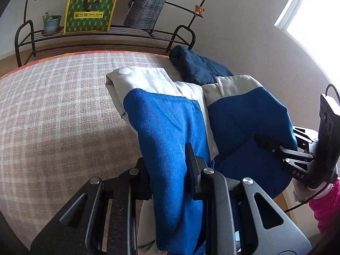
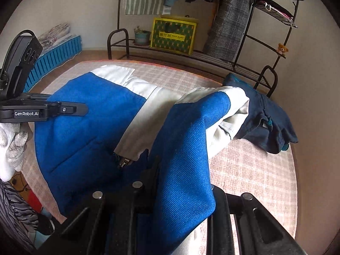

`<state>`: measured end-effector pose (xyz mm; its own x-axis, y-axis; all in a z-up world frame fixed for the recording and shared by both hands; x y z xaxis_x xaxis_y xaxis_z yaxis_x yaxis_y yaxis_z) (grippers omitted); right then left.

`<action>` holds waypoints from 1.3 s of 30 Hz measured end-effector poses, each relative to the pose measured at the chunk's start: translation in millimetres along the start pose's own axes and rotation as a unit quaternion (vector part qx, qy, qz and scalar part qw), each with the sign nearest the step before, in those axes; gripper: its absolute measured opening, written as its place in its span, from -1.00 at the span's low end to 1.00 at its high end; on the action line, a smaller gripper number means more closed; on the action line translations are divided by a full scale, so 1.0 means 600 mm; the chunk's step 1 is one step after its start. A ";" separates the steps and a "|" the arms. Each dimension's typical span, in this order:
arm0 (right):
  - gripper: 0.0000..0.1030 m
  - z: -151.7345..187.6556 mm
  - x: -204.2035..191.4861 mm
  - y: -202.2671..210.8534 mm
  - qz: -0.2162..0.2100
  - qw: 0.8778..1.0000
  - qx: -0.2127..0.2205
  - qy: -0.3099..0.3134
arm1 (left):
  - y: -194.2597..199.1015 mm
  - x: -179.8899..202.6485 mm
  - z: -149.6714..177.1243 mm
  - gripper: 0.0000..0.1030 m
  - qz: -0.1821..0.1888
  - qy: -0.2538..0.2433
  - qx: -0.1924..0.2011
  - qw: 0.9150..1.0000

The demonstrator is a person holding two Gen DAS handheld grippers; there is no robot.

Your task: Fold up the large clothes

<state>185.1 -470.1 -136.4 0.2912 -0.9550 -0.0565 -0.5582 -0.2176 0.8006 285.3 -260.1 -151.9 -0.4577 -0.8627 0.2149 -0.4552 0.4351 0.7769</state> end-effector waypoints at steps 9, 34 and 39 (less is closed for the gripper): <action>-0.61 -0.025 0.158 0.033 0.050 0.999 0.012 -0.007 | -0.082 0.128 -0.105 -0.58 0.043 -0.037 0.017 0.998; -0.59 -0.227 0.624 -0.135 0.131 0.991 0.011 0.004 | -0.450 0.262 -0.446 -0.59 0.047 0.012 0.034 0.998; -0.30 -0.156 0.743 -0.223 0.127 0.983 -0.042 -0.125 | -0.520 0.224 -0.421 -0.45 0.022 0.016 0.003 1.000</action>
<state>462.1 -848.1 -212.9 -0.0556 -0.9983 0.0146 -0.5194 0.0414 0.8535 558.8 -577.1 -215.7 -0.4528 -0.8507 0.2672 -0.4393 0.4736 0.7634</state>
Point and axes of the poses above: each gripper's, at about its wrist camera, not at the fingertips, and y roughly against the way its jaws point, x to its right, z to its underside, the point moved 3 cm from there along -y, roughly the way its jaws point, and after that the axes turned 12 degrees about -z, right-handed, at the moved point
